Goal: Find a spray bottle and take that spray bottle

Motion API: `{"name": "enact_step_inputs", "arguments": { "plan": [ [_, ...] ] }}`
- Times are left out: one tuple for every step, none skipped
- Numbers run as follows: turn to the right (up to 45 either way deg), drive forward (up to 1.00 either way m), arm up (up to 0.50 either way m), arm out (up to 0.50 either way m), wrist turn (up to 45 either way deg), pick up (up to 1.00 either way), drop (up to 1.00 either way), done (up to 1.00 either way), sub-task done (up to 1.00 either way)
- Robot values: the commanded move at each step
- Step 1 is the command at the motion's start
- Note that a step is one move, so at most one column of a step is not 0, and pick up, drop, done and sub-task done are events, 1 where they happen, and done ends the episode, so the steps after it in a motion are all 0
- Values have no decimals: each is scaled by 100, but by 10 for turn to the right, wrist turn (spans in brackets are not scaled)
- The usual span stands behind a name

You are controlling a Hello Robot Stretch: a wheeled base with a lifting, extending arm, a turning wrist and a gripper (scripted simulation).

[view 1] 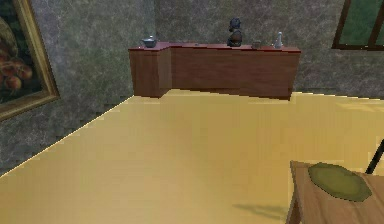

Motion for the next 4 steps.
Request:
{"name": "enact_step_inputs", "arguments": {
  "plan": [
    [0, 0, 34, 0, 0, 0, 0, 0, 0],
    [0, 0, 0, 48, 0, 0, 0, 0, 0],
    [0, 0, 0, 0, 450, 0, 0, 0, 0],
    [0, 0, 0, 0, 450, 0, 0, 0, 0]
  ]
}}
